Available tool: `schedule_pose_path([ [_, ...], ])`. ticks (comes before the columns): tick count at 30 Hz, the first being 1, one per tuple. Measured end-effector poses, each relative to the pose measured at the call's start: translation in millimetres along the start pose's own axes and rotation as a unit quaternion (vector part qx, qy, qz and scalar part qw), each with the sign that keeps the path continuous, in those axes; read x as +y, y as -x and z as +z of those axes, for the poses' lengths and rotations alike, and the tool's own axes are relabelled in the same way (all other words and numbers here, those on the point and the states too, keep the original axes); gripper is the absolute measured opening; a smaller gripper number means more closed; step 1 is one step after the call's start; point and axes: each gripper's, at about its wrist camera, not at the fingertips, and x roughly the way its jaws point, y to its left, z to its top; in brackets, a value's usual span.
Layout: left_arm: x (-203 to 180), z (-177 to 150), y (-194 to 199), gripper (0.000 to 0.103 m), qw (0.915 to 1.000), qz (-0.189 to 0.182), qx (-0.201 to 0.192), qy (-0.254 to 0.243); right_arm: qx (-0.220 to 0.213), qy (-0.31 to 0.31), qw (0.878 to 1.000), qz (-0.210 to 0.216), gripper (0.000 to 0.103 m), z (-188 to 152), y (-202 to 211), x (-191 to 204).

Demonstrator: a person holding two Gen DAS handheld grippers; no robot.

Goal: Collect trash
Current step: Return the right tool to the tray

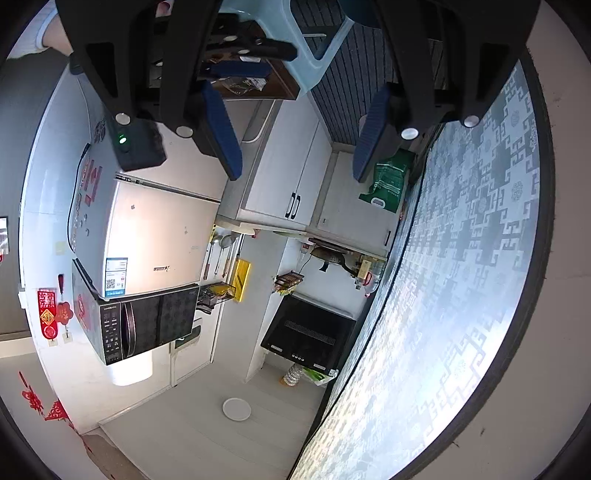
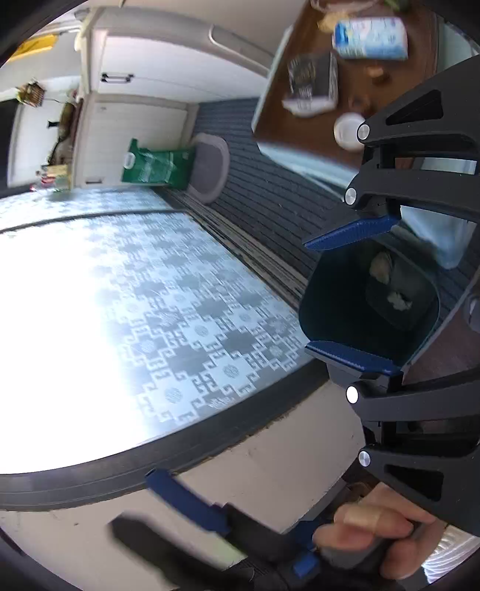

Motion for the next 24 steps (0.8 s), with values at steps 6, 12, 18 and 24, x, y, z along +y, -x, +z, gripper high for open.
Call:
schedule_pose_path([
  [6, -23, -17, -33, 0.064, 0.9980, 0.007, 0.054, -0.033, -0.030, -0.011, 0.998, -0.046, 0.052, -2, 47, -40],
  [12, -51, -54, -85, 0.065, 0.9836, -0.003, 0.165, -0.074, -0.048, -0.048, 0.993, -0.093, 0.052, -12, 85, -95],
  [18, -74, -89, -128, 0.065, 0.9583, -0.022, 0.253, -0.130, -0.043, -0.087, 0.990, -0.102, 0.052, -25, 104, -136],
  [24, -87, -109, -154, 0.064, 0.9404, -0.044, 0.299, -0.156, -0.034, -0.100, 0.988, -0.111, 0.052, -41, 118, -156],
])
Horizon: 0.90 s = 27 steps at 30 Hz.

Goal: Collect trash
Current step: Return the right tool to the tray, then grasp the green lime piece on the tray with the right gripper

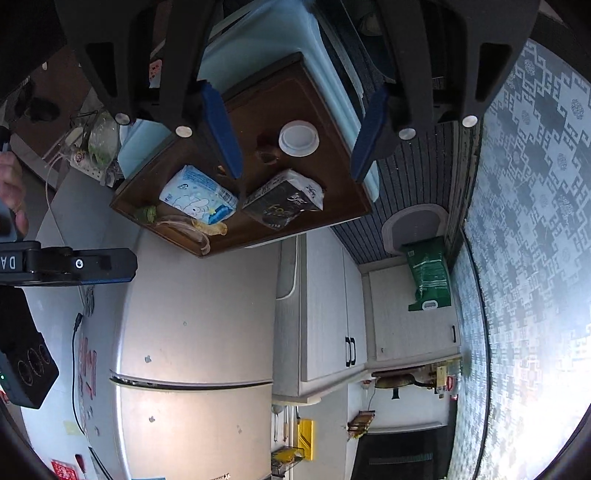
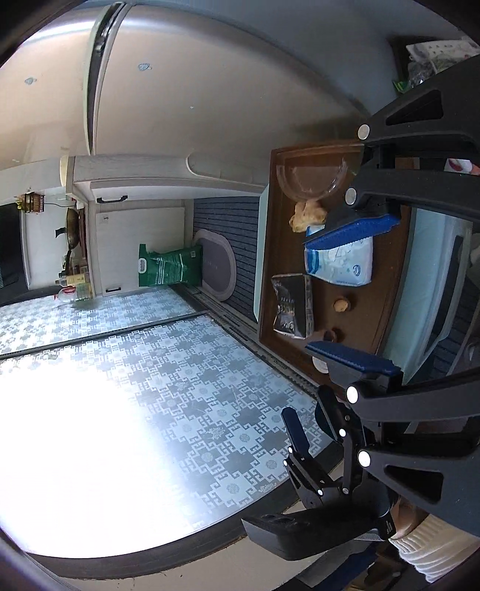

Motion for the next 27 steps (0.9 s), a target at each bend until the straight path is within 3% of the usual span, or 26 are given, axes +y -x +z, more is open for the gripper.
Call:
schedule_pose_path([
  [9, -29, 5, -35, 0.053, 0.9987, -0.003, 0.045, -0.024, 0.008, -0.008, 1.000, -0.005, 0.052, -14, 0, -20],
  [27, -37, 4, -70, 0.049, 0.9945, 0.014, 0.102, -0.016, 0.011, -0.013, 1.000, -0.020, 0.050, -21, 8, -43],
])
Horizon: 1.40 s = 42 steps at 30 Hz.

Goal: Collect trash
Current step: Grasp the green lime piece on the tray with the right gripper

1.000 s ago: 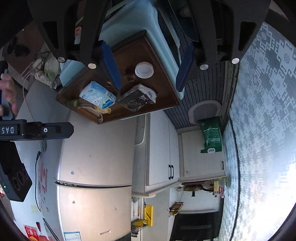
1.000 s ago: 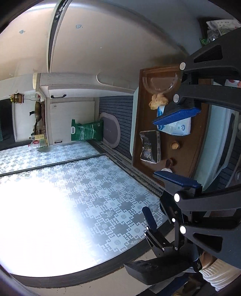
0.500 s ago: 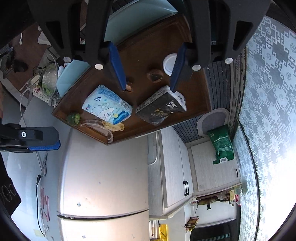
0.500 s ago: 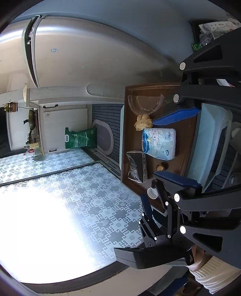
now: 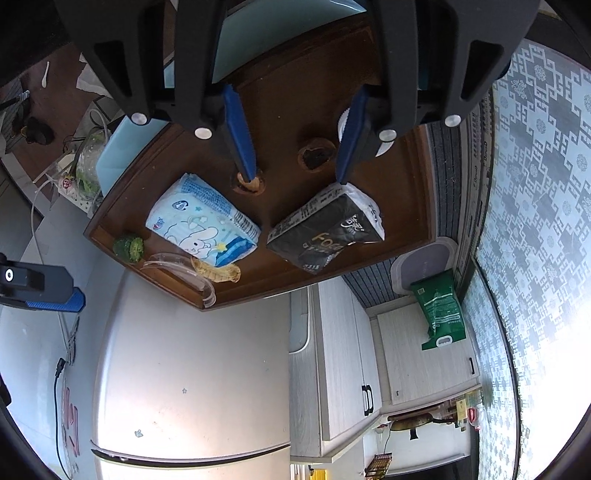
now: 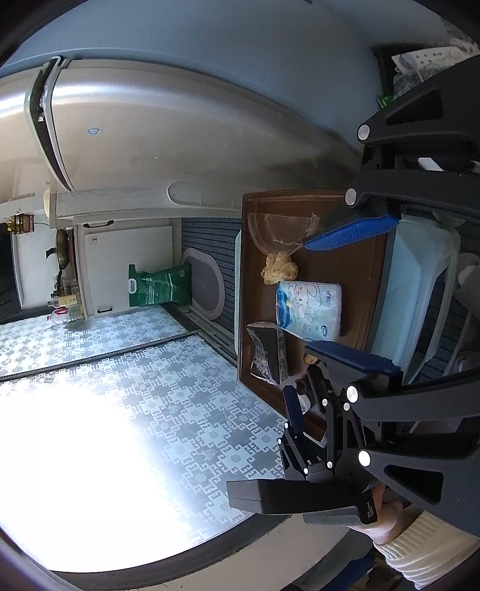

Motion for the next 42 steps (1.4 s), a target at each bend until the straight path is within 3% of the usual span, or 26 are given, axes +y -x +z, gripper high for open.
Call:
schedule_pose_path([
  [12, 7, 0, -4, 0.046, 0.9998, -0.004, 0.009, 0.018, 0.000, -0.014, 1.000, -0.022, 0.049, -1, 4, -18],
  [17, 8, 1, -3, 0.022, 0.9995, -0.014, 0.011, 0.024, 0.007, -0.022, 0.999, -0.035, 0.049, -1, 5, -26],
  [22, 7, 1, -1, 0.022, 0.9995, -0.014, 0.004, 0.027, 0.013, -0.042, 0.998, -0.045, 0.049, -4, 6, -44],
  [27, 11, 5, 12, 0.022, 0.9981, -0.026, -0.030, 0.048, 0.025, -0.032, 0.998, -0.047, 0.049, -7, -2, -41],
  [30, 15, 8, 23, 0.021, 0.9958, -0.033, -0.057, 0.064, 0.045, -0.016, 0.998, -0.037, 0.038, -10, -13, -31],
  [42, 29, 8, 42, 0.022, 0.9893, -0.045, -0.089, 0.106, 0.074, -0.002, 0.996, -0.054, 0.033, -16, -42, -30],
])
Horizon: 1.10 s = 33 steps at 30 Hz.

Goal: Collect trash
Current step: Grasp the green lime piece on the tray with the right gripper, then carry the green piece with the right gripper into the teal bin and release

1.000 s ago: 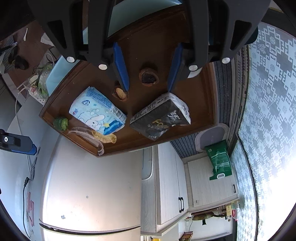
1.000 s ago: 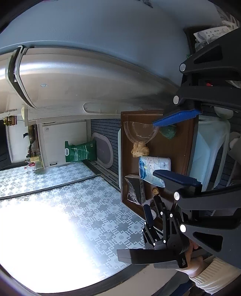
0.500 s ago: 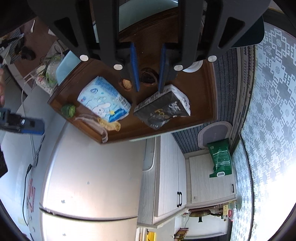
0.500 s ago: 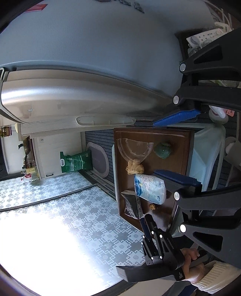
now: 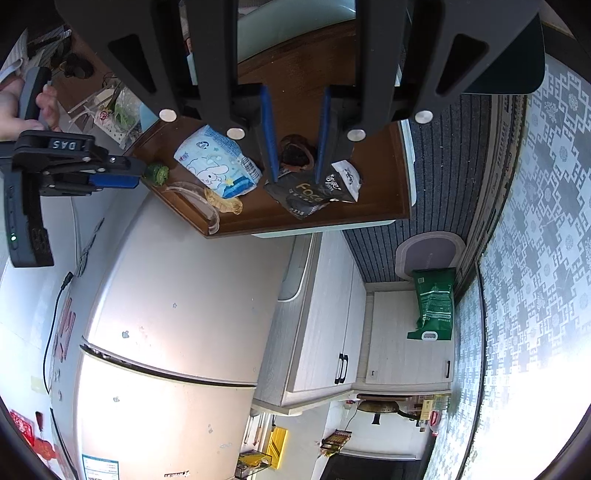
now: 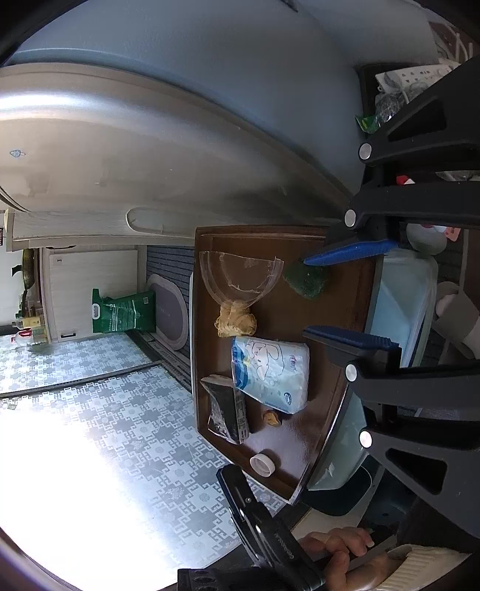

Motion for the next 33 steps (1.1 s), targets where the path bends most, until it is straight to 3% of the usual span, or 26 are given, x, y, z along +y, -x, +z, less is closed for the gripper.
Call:
schedule_pose_path([
  [12, 17, -1, 24, 0.022, 0.9994, 0.010, -0.032, 0.010, 0.017, 0.021, 0.998, -0.053, 0.033, 3, -22, 6],
  [15, 25, -1, 35, 0.022, 0.9984, 0.015, -0.050, 0.020, 0.017, 0.017, 0.998, -0.063, 0.024, 4, -26, 4],
  [18, 35, -1, 41, 0.022, 0.9977, 0.024, -0.055, 0.030, 0.018, 0.017, 0.997, -0.069, 0.023, 5, -27, 5],
  [33, 89, -11, 67, 0.022, 0.9936, 0.075, -0.052, 0.066, -0.016, 0.039, 0.999, -0.026, 0.023, 28, -11, 59],
])
